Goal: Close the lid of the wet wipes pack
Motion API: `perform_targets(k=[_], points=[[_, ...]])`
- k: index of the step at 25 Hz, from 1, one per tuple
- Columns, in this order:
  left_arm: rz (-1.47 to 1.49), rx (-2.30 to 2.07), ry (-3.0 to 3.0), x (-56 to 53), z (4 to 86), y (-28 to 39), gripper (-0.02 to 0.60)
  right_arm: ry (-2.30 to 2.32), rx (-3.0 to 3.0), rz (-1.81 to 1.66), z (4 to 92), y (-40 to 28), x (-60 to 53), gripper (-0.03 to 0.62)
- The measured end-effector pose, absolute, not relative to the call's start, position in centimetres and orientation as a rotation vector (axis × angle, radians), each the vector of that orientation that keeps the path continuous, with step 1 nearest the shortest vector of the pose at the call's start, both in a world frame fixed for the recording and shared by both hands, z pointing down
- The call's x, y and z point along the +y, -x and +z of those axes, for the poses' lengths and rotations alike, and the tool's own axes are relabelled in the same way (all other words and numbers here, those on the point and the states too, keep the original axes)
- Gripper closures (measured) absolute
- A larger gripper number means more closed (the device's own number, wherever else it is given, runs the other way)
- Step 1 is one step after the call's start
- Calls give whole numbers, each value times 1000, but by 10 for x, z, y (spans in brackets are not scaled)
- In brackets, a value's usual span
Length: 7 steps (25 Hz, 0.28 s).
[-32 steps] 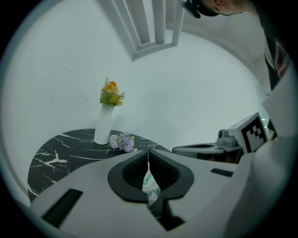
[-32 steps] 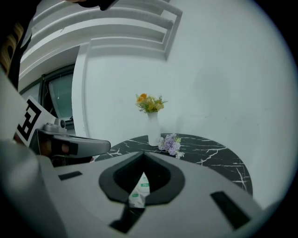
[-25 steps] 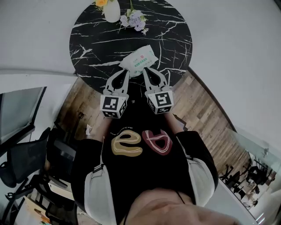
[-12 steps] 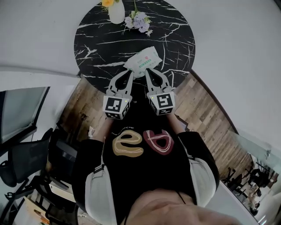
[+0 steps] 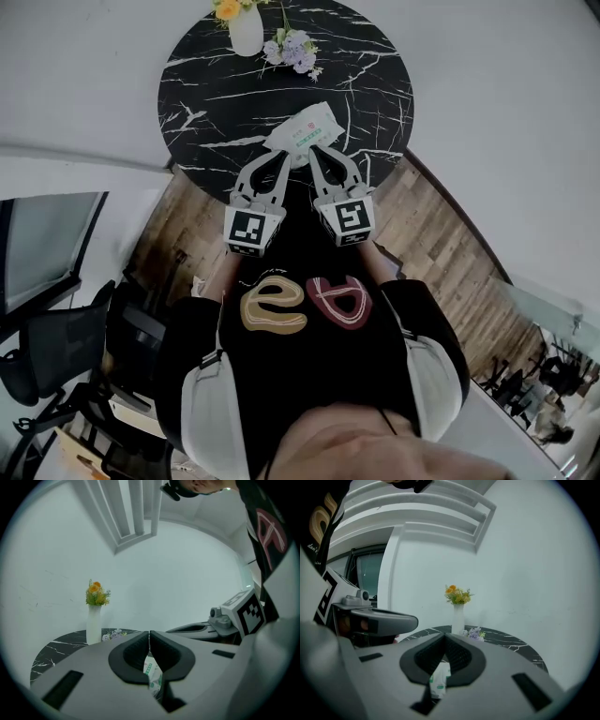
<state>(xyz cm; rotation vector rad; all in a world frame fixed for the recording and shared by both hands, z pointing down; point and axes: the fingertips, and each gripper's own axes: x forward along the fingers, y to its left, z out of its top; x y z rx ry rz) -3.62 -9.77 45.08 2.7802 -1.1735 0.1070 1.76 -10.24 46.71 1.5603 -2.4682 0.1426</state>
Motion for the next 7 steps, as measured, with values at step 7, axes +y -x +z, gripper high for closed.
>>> perform_targets(k=[7], points=[[130,-1171,-2778,-95,447,35,560,-1574,-2511,148,461,-18,-95,583]])
